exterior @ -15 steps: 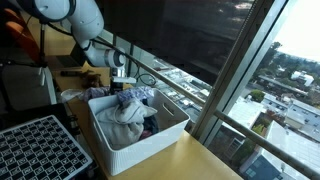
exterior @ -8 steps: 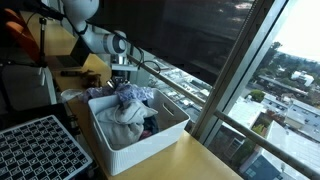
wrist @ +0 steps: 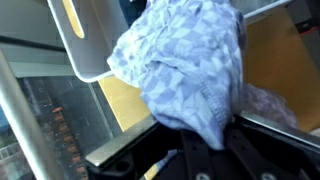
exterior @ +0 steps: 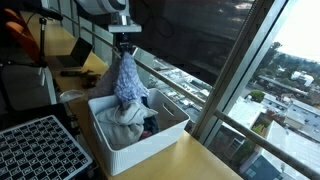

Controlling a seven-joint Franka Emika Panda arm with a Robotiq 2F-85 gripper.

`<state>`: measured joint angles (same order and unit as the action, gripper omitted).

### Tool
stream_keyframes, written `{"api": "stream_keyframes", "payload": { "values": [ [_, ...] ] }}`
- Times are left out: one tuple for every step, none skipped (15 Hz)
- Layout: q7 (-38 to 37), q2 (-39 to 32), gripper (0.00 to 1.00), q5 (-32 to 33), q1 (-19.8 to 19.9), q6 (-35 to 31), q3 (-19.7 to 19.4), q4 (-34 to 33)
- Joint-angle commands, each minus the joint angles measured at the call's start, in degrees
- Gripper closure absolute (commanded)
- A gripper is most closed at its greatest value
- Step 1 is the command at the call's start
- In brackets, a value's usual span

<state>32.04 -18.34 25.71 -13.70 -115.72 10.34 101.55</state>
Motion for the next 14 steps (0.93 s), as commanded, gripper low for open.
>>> {"api": "stream_keyframes", "payload": {
  "values": [
    [-0.83,8.56,0.99,-2.38,3.96,0.7,-1.26,2.67],
    [-2.72,9.93,0.99,-1.58,4.81,0.48,-2.16,2.69],
    [-5.09,10.99,0.99,0.19,5.46,0.14,-3.09,2.97],
    [-7.17,12.23,0.99,0.97,6.11,0.11,-3.74,3.68],
    [-9.57,12.63,0.99,1.96,6.81,-0.28,-4.61,4.46],
    [-12.15,13.03,0.99,2.94,7.48,-0.68,-5.39,5.5],
    [-14.43,13.26,0.99,3.25,8.39,-0.96,-6.31,6.88],
    [-16.82,13.51,0.99,3.65,9.2,-1.15,-7.11,8.29],
    [-19.0,13.54,0.99,4.04,9.89,-1.5,-7.87,9.71],
    [-20.14,13.76,0.99,3.83,10.78,-1.8,-8.66,11.25],
    [-21.44,13.54,0.99,3.87,11.42,-2.18,-9.28,12.55],
    [-22.46,13.0,0.99,3.64,12.03,-2.6,-9.79,13.72],
    [-23.41,12.45,0.99,3.71,12.41,-3.07,-10.17,14.94],
    [-24.16,11.53,0.99,3.58,12.76,-3.72,-10.42,16.08]
  ]
}}
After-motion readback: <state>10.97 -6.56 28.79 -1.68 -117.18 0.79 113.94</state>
